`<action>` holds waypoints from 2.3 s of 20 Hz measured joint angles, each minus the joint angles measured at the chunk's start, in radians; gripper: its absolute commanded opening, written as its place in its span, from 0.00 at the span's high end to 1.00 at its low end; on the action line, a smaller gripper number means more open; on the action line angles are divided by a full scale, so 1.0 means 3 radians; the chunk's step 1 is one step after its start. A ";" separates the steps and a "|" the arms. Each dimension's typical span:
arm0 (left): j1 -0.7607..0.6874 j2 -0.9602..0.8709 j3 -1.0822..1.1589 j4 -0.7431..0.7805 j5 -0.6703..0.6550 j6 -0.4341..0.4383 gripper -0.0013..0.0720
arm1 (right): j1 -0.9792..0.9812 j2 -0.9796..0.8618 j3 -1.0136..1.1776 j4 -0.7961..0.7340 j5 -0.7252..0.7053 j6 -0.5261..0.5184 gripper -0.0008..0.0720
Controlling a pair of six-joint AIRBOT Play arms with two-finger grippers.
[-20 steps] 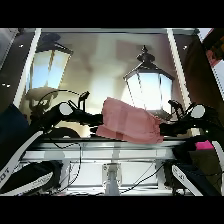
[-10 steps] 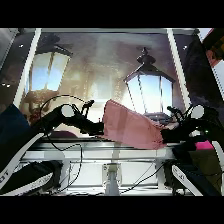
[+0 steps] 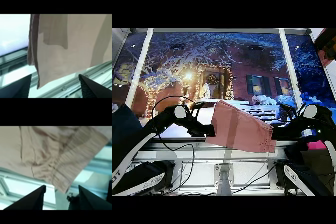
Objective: Fold the clothes and pants, and hang the long-sleeved shirts on hangers.
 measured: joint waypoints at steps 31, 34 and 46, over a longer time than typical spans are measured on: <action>0.0613 0.0106 0.0493 -0.0149 0.0163 0.0103 0.10 | -0.0729 0.0961 -0.0540 -0.0058 -0.0895 0.0153 0.58; 0.0613 0.0106 0.0493 -0.0154 0.0163 0.0103 0.10 | -0.0662 0.0455 -0.0534 -0.0031 -0.0888 -0.0276 0.21; 0.0613 0.0106 0.0493 -0.0164 0.0163 0.0104 0.10 | -0.0623 -0.0214 -0.0507 0.0239 -0.0924 -0.0643 0.23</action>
